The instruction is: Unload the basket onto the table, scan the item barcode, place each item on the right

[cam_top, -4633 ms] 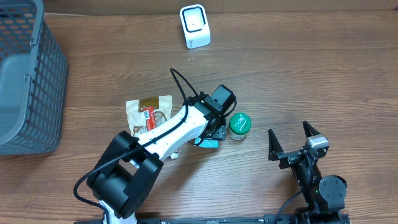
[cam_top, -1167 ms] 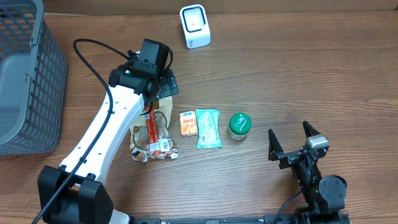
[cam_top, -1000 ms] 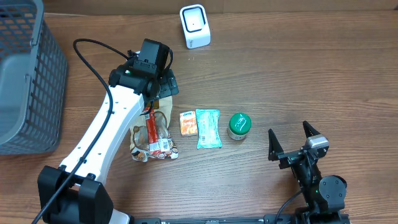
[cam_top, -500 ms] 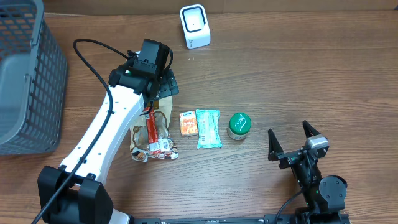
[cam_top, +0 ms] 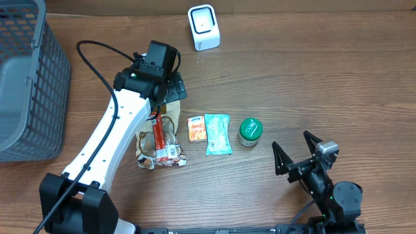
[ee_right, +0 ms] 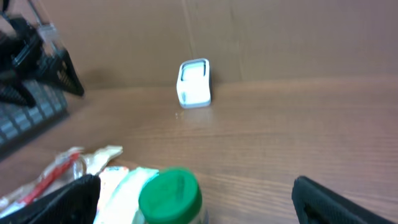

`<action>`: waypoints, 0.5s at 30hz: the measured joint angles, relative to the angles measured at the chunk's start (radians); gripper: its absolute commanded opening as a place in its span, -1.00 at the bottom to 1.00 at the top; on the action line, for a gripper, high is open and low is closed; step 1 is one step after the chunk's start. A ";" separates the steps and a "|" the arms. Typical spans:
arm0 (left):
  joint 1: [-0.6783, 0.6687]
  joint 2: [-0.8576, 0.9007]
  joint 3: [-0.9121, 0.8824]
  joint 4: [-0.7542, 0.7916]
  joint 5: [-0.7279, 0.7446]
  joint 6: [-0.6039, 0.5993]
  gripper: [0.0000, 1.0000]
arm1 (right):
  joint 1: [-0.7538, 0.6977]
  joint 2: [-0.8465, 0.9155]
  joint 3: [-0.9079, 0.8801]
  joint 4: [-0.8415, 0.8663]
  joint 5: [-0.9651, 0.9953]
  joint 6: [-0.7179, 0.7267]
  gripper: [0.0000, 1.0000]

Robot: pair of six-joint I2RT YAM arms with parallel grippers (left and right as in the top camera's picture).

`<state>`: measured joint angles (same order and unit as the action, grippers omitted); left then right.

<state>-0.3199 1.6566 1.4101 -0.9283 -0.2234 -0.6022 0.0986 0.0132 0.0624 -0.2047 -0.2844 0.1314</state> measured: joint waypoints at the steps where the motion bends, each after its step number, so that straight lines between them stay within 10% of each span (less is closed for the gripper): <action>1: 0.000 0.000 0.000 0.000 0.000 0.000 1.00 | 0.000 0.000 0.032 -0.053 0.002 0.001 1.00; 15: 0.000 0.000 0.001 0.000 0.001 0.000 1.00 | 0.000 0.593 0.966 -0.701 0.119 0.023 1.00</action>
<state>-0.3199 1.6566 1.4109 -0.9283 -0.2226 -0.6022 0.0986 0.6064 1.0279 -0.9058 -0.1650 0.1547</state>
